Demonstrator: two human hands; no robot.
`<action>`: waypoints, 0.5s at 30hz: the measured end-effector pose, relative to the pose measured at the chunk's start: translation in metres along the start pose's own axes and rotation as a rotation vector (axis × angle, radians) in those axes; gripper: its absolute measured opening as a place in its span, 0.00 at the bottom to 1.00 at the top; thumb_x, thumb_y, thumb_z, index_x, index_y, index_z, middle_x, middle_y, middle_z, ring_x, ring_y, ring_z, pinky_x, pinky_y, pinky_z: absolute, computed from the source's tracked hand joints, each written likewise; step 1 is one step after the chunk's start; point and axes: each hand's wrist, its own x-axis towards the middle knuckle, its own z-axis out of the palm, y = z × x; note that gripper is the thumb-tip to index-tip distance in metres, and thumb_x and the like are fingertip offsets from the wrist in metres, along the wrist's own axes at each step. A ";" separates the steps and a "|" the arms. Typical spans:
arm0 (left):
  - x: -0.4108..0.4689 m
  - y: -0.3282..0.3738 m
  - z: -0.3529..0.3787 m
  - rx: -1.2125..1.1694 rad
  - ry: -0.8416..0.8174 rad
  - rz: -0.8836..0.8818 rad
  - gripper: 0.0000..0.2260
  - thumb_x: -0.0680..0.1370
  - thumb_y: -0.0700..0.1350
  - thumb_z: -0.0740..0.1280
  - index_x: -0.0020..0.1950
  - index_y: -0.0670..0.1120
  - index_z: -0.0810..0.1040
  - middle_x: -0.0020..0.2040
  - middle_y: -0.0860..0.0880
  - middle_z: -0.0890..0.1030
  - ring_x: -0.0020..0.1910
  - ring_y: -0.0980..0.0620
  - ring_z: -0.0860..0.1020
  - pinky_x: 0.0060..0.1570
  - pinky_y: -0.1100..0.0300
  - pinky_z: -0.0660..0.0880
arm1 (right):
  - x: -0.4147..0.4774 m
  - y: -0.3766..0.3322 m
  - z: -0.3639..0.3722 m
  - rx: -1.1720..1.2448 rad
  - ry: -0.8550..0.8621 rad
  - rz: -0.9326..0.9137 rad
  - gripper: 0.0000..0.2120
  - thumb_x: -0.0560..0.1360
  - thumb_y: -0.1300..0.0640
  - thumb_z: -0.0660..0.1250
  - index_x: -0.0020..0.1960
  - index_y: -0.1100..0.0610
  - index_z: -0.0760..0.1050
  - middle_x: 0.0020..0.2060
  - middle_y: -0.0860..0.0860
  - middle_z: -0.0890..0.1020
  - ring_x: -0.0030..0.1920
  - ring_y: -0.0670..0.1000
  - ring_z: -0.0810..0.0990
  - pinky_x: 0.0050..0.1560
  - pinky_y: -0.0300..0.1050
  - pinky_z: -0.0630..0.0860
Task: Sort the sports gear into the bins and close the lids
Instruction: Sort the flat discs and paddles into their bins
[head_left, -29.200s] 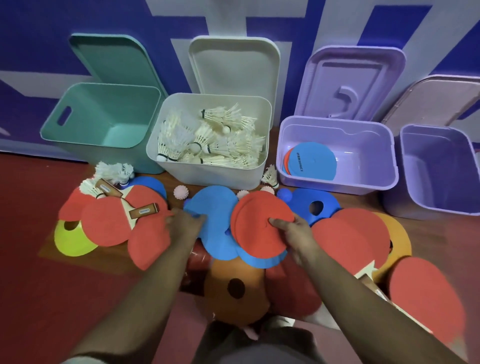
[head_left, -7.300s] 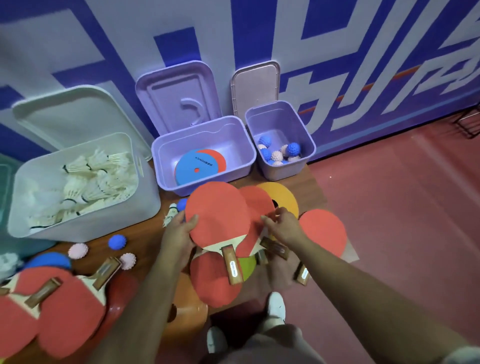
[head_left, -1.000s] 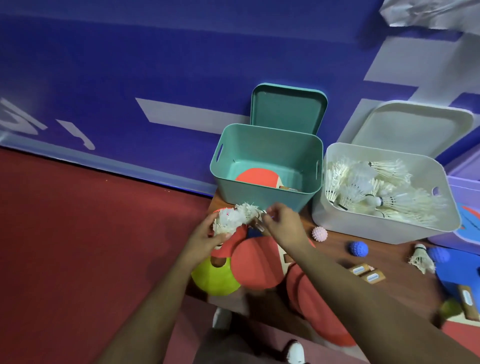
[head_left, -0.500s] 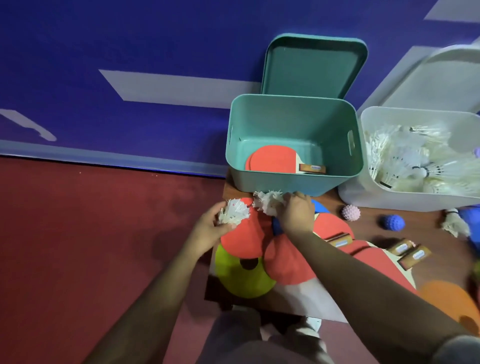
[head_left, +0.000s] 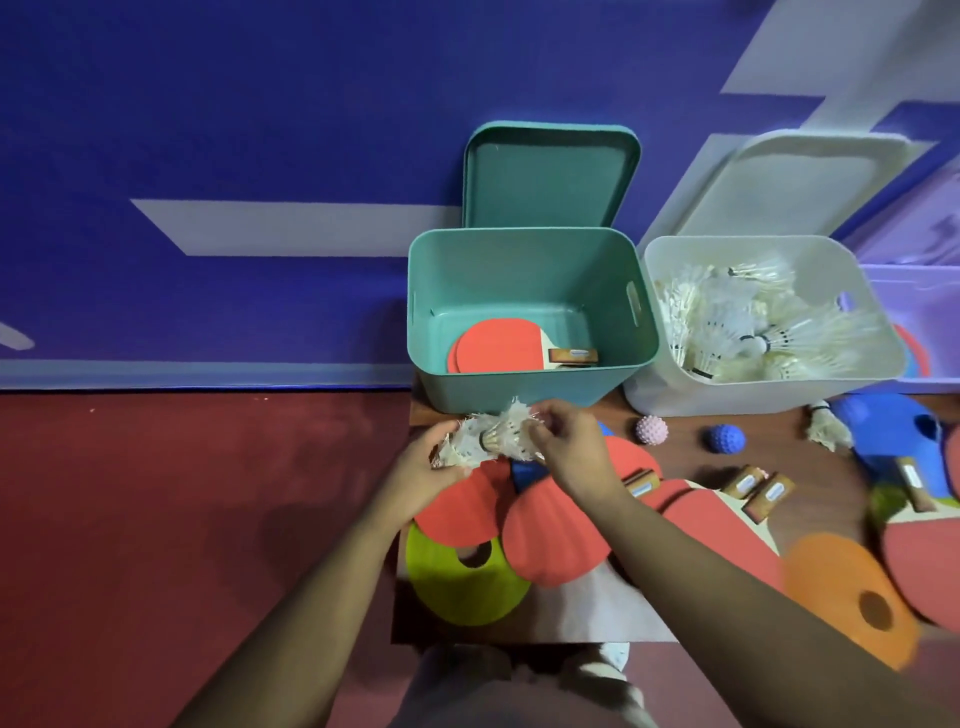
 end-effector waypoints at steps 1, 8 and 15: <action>0.000 0.000 0.001 -0.009 -0.029 0.006 0.33 0.63 0.52 0.76 0.68 0.57 0.73 0.62 0.55 0.79 0.60 0.58 0.78 0.66 0.52 0.72 | -0.002 -0.002 0.004 -0.026 0.000 0.001 0.05 0.74 0.63 0.68 0.49 0.56 0.78 0.33 0.51 0.79 0.34 0.50 0.75 0.40 0.50 0.73; -0.005 0.023 0.007 -0.074 -0.092 0.102 0.37 0.65 0.50 0.77 0.72 0.47 0.70 0.65 0.52 0.78 0.64 0.53 0.77 0.68 0.50 0.70 | -0.010 -0.013 -0.012 -0.232 0.090 -0.102 0.04 0.73 0.63 0.66 0.45 0.60 0.81 0.38 0.57 0.83 0.40 0.55 0.79 0.40 0.44 0.66; 0.001 0.093 0.032 0.072 -0.108 0.327 0.35 0.65 0.59 0.73 0.70 0.53 0.71 0.66 0.53 0.74 0.66 0.57 0.73 0.70 0.56 0.67 | -0.020 -0.042 -0.088 0.104 -0.124 0.048 0.28 0.78 0.38 0.61 0.38 0.63 0.76 0.32 0.54 0.77 0.34 0.45 0.73 0.40 0.43 0.71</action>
